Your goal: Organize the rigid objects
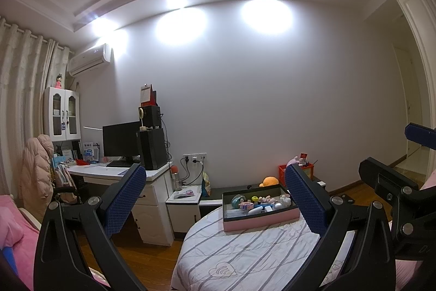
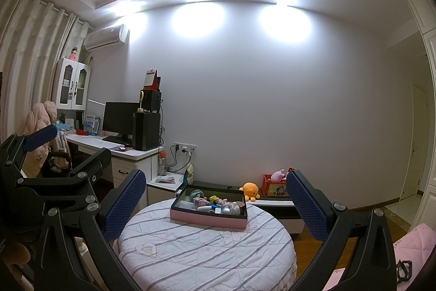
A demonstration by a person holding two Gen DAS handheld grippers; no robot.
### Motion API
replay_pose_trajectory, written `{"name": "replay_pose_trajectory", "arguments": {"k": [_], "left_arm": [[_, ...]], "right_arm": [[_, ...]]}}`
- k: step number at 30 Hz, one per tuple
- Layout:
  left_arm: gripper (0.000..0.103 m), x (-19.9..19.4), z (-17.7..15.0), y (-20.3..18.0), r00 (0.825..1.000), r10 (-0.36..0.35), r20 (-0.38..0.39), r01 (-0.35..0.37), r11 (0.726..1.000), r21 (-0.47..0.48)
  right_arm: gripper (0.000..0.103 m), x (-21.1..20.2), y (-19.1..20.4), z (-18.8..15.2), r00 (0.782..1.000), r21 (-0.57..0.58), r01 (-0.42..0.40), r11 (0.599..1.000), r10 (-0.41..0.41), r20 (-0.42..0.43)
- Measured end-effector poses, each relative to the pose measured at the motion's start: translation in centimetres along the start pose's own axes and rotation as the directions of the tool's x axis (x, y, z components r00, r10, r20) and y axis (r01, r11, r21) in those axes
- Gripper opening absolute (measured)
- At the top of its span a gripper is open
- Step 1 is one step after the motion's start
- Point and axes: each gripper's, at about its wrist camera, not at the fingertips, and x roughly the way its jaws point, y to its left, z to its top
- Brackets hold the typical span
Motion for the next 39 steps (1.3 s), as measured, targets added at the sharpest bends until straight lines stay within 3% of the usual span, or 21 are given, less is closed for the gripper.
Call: {"name": "replay_pose_trajectory", "arguments": {"k": [39], "left_arm": [[0.103, 0.12, -0.11, 0.35, 1.0, 0.004, 0.002, -0.004, 1.0, 0.006]], "right_arm": [[0.103, 0.11, -0.56, 0.41, 1.0, -0.007, 0.001, 1.0, -0.001, -0.002]]}}
